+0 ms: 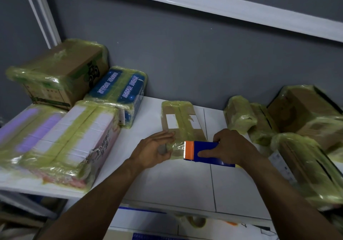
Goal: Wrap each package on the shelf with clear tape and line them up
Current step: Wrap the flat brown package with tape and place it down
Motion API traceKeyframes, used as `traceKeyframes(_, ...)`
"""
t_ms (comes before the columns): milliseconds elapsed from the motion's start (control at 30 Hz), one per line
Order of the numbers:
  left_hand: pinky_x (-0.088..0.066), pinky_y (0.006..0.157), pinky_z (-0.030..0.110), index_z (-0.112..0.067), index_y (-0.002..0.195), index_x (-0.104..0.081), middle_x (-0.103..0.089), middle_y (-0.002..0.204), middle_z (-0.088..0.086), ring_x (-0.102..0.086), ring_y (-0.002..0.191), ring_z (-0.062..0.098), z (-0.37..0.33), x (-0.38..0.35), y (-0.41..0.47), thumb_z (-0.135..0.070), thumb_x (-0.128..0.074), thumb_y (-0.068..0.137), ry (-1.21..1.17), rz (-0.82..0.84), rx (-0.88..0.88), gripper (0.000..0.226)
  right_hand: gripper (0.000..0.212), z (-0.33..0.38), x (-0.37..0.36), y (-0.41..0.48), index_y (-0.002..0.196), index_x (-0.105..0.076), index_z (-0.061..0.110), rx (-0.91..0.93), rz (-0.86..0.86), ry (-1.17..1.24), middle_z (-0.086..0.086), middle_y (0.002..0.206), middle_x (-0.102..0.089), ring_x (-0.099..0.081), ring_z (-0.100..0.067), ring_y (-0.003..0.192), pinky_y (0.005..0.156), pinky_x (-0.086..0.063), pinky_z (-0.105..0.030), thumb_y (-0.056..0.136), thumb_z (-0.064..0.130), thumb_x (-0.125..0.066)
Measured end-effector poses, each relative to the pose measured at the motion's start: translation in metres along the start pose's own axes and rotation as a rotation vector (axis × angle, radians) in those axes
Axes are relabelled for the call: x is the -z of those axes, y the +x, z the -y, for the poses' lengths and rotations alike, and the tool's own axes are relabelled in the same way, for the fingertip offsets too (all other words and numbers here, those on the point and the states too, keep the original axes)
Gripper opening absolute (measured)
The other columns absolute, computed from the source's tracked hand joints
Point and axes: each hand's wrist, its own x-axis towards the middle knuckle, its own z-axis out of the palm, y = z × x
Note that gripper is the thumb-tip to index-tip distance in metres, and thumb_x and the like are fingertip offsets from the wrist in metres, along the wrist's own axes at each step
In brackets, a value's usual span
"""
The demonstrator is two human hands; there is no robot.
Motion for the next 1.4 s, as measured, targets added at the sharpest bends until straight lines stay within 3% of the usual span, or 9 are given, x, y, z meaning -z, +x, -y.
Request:
traceKeyframes(300,-0.056,0.098,0.050,-0.021,0.147,-0.050,-0.050,0.152,0.001,-0.052,0.137,0.023,-0.001,-0.007,-0.027,-0.035,-0.070,0.094,0.080,-0.018,-0.171,0.058,0.062,0.004,-0.008,-0.003,0.092,-0.059,0.025,0.000,0.015,-0.020,0.014,0.078,-0.060,-0.066,-0.009,0.074,0.070,-0.056,-0.024,0.065,0.076,-0.081)
traceKeyframes(500,-0.050,0.103,0.030,-0.023,0.130,-0.069,-0.060,0.142,-0.006,-0.053,0.136,0.013,-0.012,-0.005,-0.019,-0.046,-0.079,0.086,0.185,-0.109,-0.197,0.051,0.063,0.001,-0.011,-0.001,0.093,-0.061,0.026,-0.009,0.014,-0.003,0.013,0.080,-0.063,-0.066,-0.009,0.074,0.068,-0.055,-0.022,0.063,0.078,-0.080)
traceKeyframes(633,-0.059,0.092,0.031,-0.017,0.117,-0.075,-0.073,0.122,-0.002,-0.067,0.114,0.014,-0.016,-0.009,-0.015,-0.027,-0.083,0.084,0.159,-0.109,-0.179,0.035,0.063,-0.001,-0.014,-0.002,0.096,-0.063,0.025,-0.019,0.007,0.019,0.014,0.082,-0.064,-0.067,-0.009,0.075,0.066,-0.053,-0.021,0.065,0.077,-0.080)
traceKeyframes(833,-0.046,0.101,0.024,-0.016,0.128,-0.067,-0.070,0.126,0.002,-0.066,0.115,0.019,-0.011,-0.008,-0.017,-0.034,-0.066,0.096,0.083,-0.048,-0.110,0.037,0.060,0.000,-0.008,-0.011,0.086,-0.062,0.027,-0.009,0.011,0.084,0.012,0.078,-0.067,-0.068,-0.007,0.069,0.058,-0.047,-0.016,0.062,0.079,-0.079)
traceKeyframes(967,-0.048,0.102,0.031,-0.016,0.130,-0.067,-0.069,0.129,0.004,-0.066,0.117,0.021,-0.014,-0.007,-0.019,-0.033,-0.066,0.094,0.079,-0.032,-0.153,0.040,0.061,0.000,-0.005,-0.017,0.088,-0.065,0.024,-0.006,0.023,0.100,0.011,0.079,-0.068,-0.068,-0.008,0.069,0.059,-0.048,-0.016,0.063,0.078,-0.079)
traceKeyframes(1133,-0.058,0.095,0.044,-0.015,0.124,-0.072,-0.070,0.127,0.006,-0.067,0.117,0.026,-0.017,-0.003,-0.027,-0.019,-0.084,0.082,0.115,-0.034,-0.220,0.044,0.063,-0.005,0.004,-0.024,0.087,-0.067,0.021,0.004,0.043,0.091,0.007,0.081,-0.071,-0.070,-0.010,0.072,0.068,-0.058,-0.023,0.061,0.077,-0.081)
traceKeyframes(1400,-0.059,0.091,0.041,-0.012,0.127,-0.071,-0.069,0.127,0.011,-0.066,0.116,0.031,-0.033,0.001,-0.040,-0.013,-0.086,0.078,0.170,-0.014,-0.301,0.052,0.062,-0.006,-0.001,-0.029,0.083,-0.065,0.021,-0.006,0.027,0.018,0.007,0.082,-0.069,-0.069,-0.011,0.074,0.073,-0.061,-0.030,0.061,0.075,-0.083)
